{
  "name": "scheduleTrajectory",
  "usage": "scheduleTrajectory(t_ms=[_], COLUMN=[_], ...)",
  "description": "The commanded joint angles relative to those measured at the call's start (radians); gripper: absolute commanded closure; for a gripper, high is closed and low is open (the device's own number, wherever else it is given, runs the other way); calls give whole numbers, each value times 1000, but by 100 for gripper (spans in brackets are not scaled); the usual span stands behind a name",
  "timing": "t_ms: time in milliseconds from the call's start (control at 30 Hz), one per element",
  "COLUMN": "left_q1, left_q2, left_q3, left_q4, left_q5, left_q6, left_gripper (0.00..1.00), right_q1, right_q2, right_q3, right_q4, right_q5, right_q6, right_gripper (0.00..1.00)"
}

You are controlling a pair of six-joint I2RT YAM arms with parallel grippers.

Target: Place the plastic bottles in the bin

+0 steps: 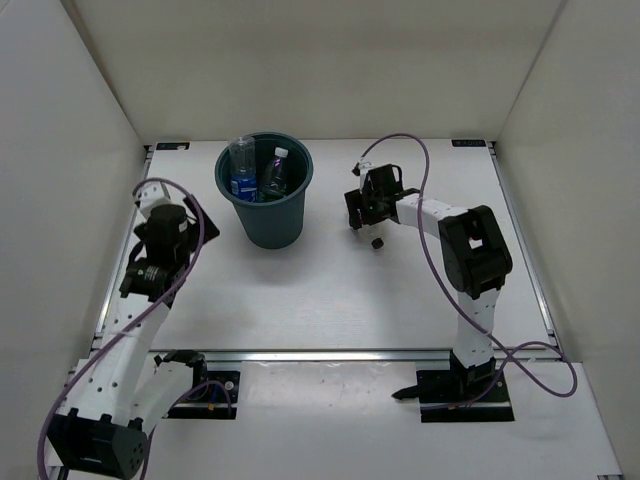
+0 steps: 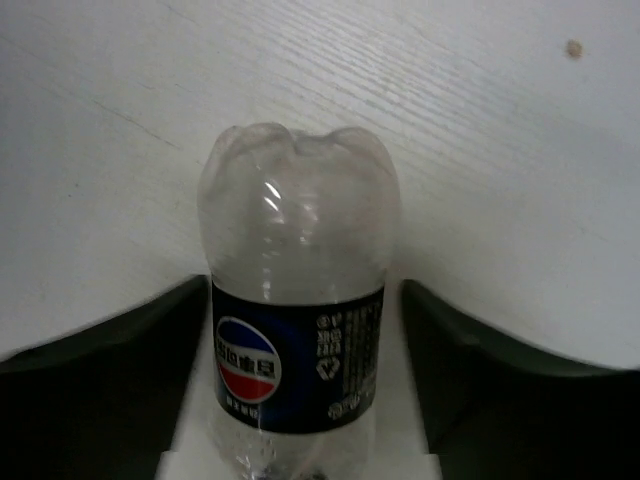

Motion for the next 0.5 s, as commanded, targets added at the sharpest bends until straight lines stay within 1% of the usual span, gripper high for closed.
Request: scheduleTrajectory(t_ms=[0,33,67,100,133,200,267,333,367,433,467], left_q1=[37,47,56,61,45,24,28,45,54,48,50], left_q2=[-61,-67,-67,-72,-78,-76,-61,-33,-17,2,13], left_q3=[-130,-161,-183,-218,-251,-282,-284,-275,-273,-270,-276], left_q4=[-153,-162,-159,-135,-105,-69,-54,-54,-58,-61,-55], left_q5=[97,146,217,250,296,326,350,347,335,324,315], left_q6=[-146,-156,-161,-173,-189,-227,-215,-183,-172,-146,-144], left_gripper=[1,1,1,1,1,2,2,1,1,1,1], right_q1=[19,27,29,30,38,42,53,50,62,81,101], right_q2=[14,11,1,-15,-41,-91,-168,-228,-265,-288,-296], right_q3=[81,103,115,123,136,169,224,262,271,317,356], right_q4=[-26,-37,-46,-57,-68,-86,-89,-60,-39,16,21], right_q5=[73,70,82,90,101,137,134,99,58,-10,-48], right_q6=[4,5,5,5,2,-7,-7,-15,-19,-21,-13], right_gripper=[42,51,54,59,58,65,67,65,63,67,66])
